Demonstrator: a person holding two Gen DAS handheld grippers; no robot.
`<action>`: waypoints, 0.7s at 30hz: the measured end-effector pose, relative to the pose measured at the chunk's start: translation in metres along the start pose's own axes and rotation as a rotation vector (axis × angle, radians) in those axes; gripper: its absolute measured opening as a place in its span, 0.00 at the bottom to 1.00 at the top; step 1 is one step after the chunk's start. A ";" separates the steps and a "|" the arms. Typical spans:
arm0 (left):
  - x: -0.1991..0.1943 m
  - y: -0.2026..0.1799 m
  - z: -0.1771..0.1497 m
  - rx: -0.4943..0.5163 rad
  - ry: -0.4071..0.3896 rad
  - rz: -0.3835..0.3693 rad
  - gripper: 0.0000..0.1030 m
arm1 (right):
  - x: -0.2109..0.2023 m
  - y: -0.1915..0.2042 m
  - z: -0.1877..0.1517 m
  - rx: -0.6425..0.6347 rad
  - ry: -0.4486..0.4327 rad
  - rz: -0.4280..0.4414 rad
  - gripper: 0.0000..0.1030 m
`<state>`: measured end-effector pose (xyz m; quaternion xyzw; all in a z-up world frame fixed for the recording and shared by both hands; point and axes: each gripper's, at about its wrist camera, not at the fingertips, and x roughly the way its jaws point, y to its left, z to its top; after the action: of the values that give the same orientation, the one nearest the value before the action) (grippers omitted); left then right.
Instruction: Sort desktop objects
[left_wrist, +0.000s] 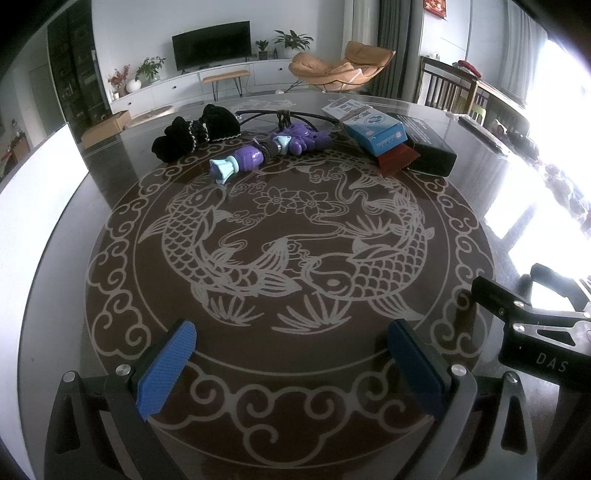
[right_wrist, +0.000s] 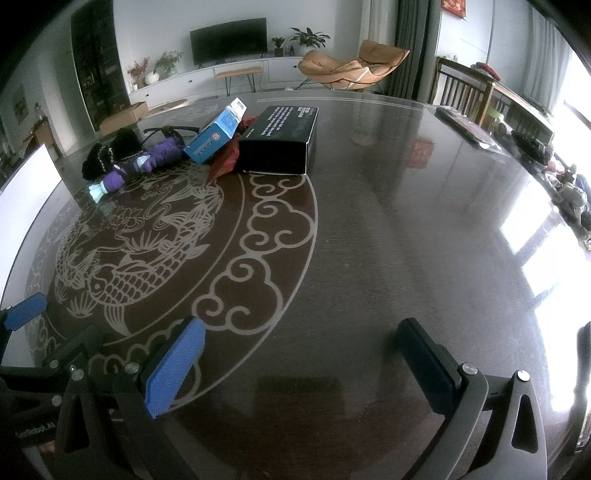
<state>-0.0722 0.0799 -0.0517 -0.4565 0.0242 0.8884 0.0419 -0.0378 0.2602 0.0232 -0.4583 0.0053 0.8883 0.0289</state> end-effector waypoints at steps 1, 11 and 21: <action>0.000 0.000 0.000 0.000 0.000 0.000 1.00 | 0.000 0.000 0.000 0.000 0.000 0.000 1.00; -0.005 0.008 -0.007 0.124 0.029 -0.088 1.00 | 0.000 0.000 0.000 0.000 0.000 0.000 1.00; 0.037 0.041 0.103 0.209 -0.030 0.002 1.00 | 0.000 0.000 0.000 0.000 0.000 0.000 1.00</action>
<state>-0.1810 0.0497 -0.0219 -0.4364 0.1165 0.8877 0.0889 -0.0375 0.2602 0.0235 -0.4583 0.0056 0.8883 0.0288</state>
